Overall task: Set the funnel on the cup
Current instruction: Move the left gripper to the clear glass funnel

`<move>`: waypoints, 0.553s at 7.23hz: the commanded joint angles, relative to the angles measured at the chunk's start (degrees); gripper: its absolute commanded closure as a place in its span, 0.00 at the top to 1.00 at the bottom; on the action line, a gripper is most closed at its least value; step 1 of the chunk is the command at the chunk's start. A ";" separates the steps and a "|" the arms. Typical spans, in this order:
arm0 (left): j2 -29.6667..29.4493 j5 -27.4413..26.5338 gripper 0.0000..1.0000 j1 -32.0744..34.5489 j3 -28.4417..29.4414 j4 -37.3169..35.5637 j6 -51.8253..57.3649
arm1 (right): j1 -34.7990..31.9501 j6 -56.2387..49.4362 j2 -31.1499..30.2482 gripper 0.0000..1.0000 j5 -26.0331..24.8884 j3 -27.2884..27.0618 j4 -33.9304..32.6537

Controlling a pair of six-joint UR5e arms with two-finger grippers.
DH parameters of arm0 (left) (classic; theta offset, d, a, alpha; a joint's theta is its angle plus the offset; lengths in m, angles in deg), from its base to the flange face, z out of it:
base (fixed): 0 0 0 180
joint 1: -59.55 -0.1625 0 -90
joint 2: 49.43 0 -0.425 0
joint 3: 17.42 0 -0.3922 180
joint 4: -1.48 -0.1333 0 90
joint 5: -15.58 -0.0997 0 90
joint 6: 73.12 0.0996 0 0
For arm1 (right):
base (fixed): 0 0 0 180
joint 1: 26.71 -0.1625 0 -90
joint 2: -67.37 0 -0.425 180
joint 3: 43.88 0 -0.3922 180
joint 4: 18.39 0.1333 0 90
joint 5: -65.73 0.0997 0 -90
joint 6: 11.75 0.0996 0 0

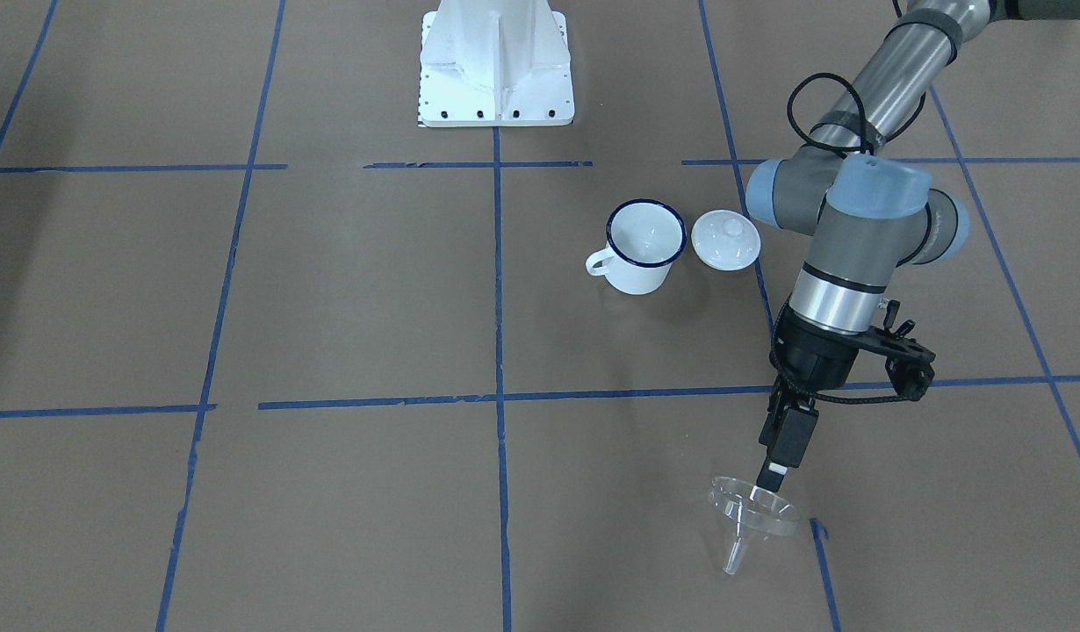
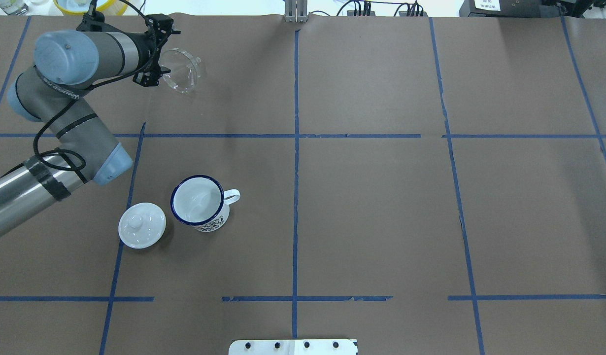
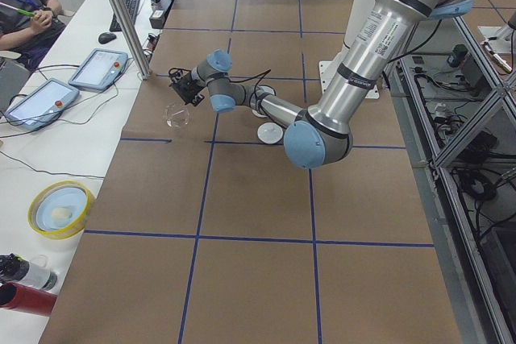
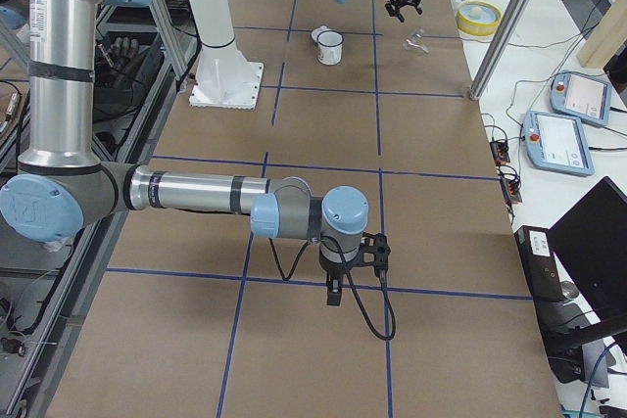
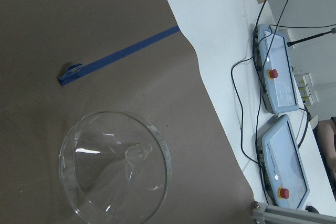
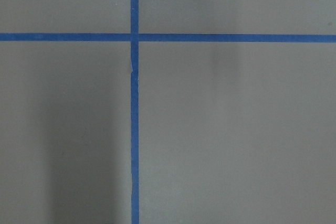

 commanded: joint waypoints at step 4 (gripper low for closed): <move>-5.36 -1.75 0.82 -0.25 15.76 10.24 -1.05 | 0.00 0.00 0.00 1.00 0.00 0.00 0.00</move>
